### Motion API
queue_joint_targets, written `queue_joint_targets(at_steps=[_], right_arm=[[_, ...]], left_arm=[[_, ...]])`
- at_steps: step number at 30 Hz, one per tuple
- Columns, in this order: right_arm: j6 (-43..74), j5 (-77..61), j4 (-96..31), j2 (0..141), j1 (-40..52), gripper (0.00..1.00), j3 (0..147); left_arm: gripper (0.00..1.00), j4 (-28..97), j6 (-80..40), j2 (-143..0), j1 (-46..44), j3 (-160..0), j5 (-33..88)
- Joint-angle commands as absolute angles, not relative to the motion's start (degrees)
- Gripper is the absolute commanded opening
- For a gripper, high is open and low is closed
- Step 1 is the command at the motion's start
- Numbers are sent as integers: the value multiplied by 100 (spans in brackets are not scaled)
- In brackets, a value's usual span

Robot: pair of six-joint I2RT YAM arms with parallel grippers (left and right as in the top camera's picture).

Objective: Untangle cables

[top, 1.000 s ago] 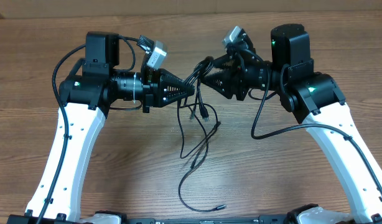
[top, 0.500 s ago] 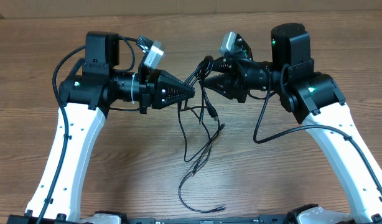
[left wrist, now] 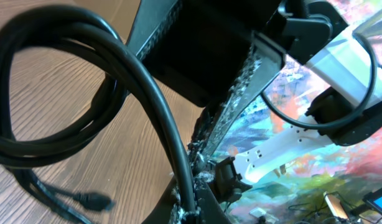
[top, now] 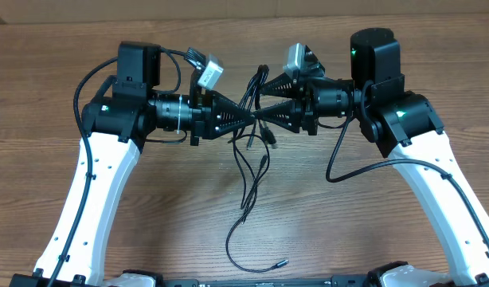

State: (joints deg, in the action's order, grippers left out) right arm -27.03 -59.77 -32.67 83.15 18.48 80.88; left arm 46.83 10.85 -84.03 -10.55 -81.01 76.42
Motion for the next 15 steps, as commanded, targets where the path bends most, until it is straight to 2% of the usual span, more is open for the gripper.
queue_joint_targets(at_steps=[1,5,6,9,11,12,15], right_arm=[[-2709,-6272,-3310,8265,1890,47,8138],[-2383,-5857,-3413,8265,1885,47,8138],[-2324,-5878,-3413,8265,1885,50,8138],[-2228,-5894,-3446,8265,1885,53,8138],[-2226,-5701,-3594,8265,1885,65,8138],[-2224,-5616,-3649,8265,1885,67,8138],[-1007,-4768,-3763,8265,1831,73,8138]], left_arm=[[4,4692,1046,-8423,-1144,-8191,7459],[4,4694,1046,-8423,-1142,-8191,7443],[4,4696,1048,-8423,-1142,-8191,7378],[4,4742,1048,-8423,-1144,-8191,6617],[4,4823,1105,-8423,-1144,-8191,6053],[4,4842,1190,-8423,-1144,-8191,5907],[4,4958,1844,-8420,-1144,-8191,5352]])
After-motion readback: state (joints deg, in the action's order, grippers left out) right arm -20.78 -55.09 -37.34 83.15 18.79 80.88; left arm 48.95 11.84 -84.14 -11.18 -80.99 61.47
